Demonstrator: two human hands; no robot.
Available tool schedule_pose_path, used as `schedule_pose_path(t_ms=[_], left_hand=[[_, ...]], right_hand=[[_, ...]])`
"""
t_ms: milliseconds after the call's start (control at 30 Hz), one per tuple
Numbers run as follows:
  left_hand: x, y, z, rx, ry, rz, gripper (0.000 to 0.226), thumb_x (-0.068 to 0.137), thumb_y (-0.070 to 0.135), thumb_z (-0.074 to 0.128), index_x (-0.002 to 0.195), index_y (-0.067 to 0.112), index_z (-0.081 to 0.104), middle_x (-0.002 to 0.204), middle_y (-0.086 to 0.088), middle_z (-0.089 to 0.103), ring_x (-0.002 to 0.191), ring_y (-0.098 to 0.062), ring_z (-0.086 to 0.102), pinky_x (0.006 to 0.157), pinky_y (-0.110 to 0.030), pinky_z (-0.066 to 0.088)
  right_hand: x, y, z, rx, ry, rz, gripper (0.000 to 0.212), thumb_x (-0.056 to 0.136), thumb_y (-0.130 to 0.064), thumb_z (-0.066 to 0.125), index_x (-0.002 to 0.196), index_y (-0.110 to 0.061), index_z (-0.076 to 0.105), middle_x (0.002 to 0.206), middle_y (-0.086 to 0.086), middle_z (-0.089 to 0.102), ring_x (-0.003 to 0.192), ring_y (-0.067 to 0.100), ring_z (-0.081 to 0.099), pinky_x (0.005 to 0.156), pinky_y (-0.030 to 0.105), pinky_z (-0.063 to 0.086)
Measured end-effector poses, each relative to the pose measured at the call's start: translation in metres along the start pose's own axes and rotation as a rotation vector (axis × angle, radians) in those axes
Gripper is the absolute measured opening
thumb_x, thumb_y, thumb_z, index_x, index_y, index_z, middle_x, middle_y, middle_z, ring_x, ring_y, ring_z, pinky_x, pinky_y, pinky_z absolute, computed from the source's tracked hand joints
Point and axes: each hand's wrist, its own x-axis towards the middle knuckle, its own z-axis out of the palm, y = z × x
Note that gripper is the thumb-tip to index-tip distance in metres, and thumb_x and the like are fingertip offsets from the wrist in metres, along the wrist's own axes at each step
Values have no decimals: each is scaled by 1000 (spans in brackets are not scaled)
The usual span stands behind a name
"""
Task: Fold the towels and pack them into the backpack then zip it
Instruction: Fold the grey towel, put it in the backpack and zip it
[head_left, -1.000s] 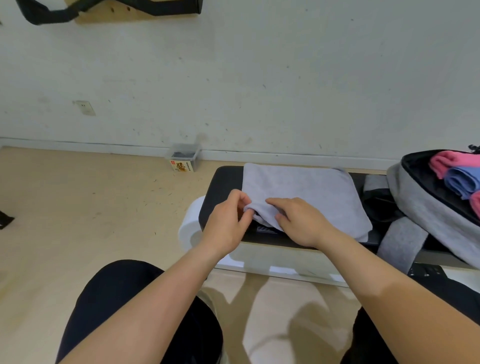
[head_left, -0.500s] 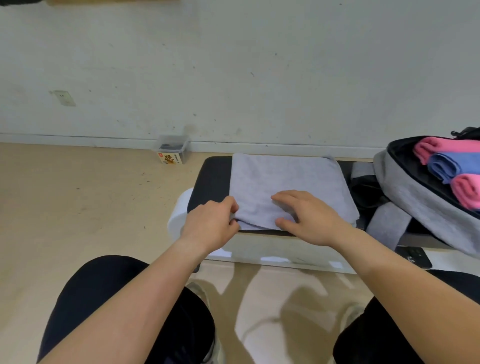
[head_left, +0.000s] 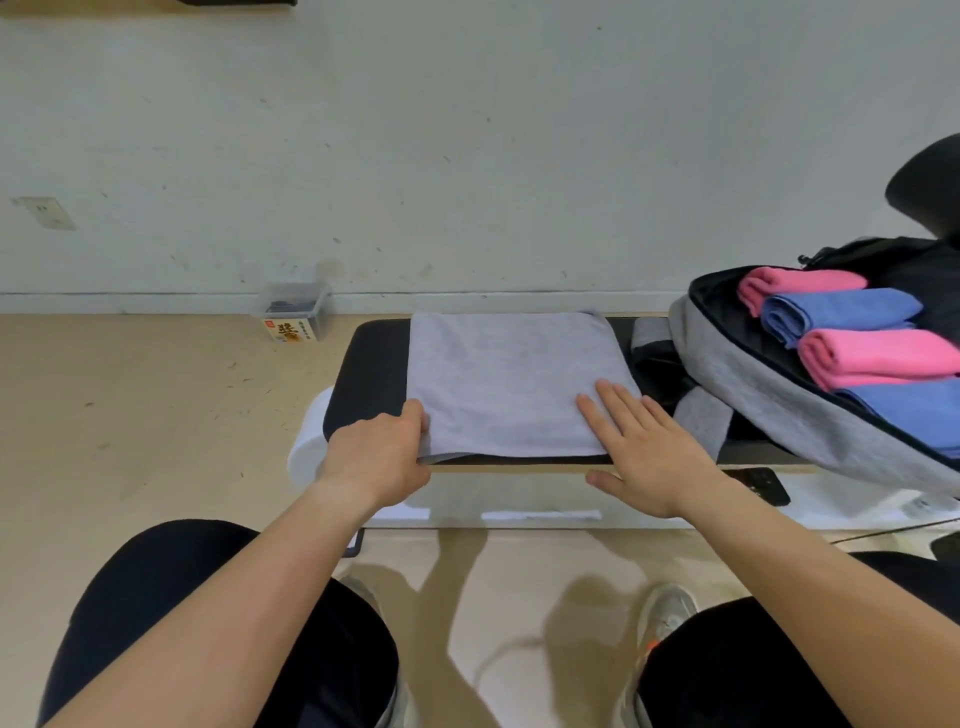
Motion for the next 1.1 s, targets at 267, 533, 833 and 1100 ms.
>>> schedule_pose_path(t_ms=[267,533,833,1100], left_hand=[[47,5,-37,-224,-13,-81,29,87,59,51,94,34,62,85,12,65,76,-10,61,64,-30,52],[164,-23,-20,-241,102,-213,38,97,34,45,131,18,50,132,-7,55,122,-30,50,91,-42,46],[229,-51,8,-394,-36,-360,39,97,47,40,97,20,68,103,0,66,107,-27,55,115,-59,13],[213,-18,-21,-902,348,-82,16,83,10,67,79,24,59,82,9,68,79,-10,66,71,-27,53]], right_hand=[[43,-17,-56,247,146,-20,75,97,-62,29,157,-22,8,165,4,12,151,22,13,122,37,14],[147,-35,-62,370,105,-6,65,101,-45,37,156,-19,17,162,3,20,146,26,25,119,38,22],[196,-48,-39,411,101,4,61,94,-49,45,149,-24,32,155,1,25,143,26,21,119,38,18],[193,-48,-57,561,176,33,71,87,-40,61,148,-19,32,149,4,32,135,28,31,113,36,30]])
